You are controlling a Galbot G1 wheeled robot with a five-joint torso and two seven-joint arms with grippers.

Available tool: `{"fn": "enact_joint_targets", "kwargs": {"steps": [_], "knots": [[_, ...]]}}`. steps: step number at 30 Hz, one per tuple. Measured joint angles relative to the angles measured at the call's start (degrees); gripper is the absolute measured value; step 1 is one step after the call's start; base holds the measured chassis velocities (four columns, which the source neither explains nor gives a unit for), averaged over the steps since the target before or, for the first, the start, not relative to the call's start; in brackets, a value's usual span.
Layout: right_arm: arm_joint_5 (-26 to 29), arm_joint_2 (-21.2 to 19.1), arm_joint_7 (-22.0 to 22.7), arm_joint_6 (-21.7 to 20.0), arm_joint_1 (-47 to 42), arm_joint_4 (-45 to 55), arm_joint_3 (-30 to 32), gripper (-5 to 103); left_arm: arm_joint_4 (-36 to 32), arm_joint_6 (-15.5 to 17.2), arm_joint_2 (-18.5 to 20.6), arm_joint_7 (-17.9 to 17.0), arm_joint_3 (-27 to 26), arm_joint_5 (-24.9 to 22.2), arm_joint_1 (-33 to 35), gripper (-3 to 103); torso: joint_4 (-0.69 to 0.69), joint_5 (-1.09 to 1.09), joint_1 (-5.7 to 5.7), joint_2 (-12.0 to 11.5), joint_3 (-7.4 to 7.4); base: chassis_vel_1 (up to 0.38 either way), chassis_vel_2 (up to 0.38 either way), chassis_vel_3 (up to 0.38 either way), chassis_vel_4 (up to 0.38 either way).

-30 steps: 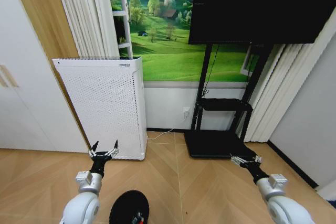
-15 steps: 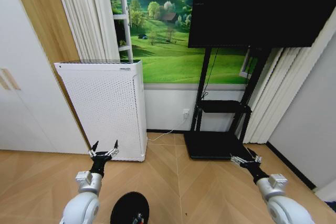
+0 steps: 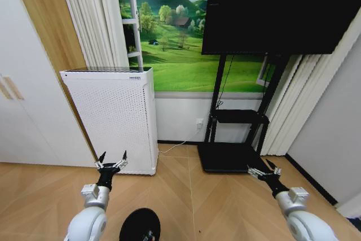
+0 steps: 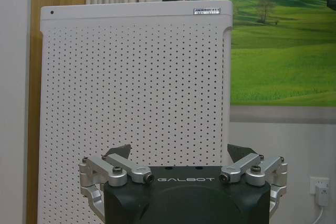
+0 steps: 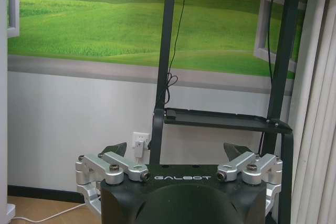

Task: Pick up the trash bin and place the garbage on the floor into it.

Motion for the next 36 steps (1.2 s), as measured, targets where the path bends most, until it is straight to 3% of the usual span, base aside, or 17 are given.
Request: {"fn": "enact_joint_targets", "kwargs": {"steps": [22, 36], "knots": [[0.0, 0.0, 0.0, 0.0, 0.0, 0.0, 0.0, 100, 0.0, 0.0, 0.0, 0.0, 0.0, 0.0, 0.0, 100, 0.0, 0.0, 2.29, 5.69, 3.38, 0.0, 0.0, 0.0, 0.0], [0.0, 0.0, 0.0, 0.0, 0.0, 0.0, 0.0, 100, 0.0, 0.0, 0.0, 0.0, 0.0, 0.0, 0.0, 100, 0.0, 0.0, 2.4, 5.82, 3.43, 0.0, 0.0, 0.0, 0.0]]}}
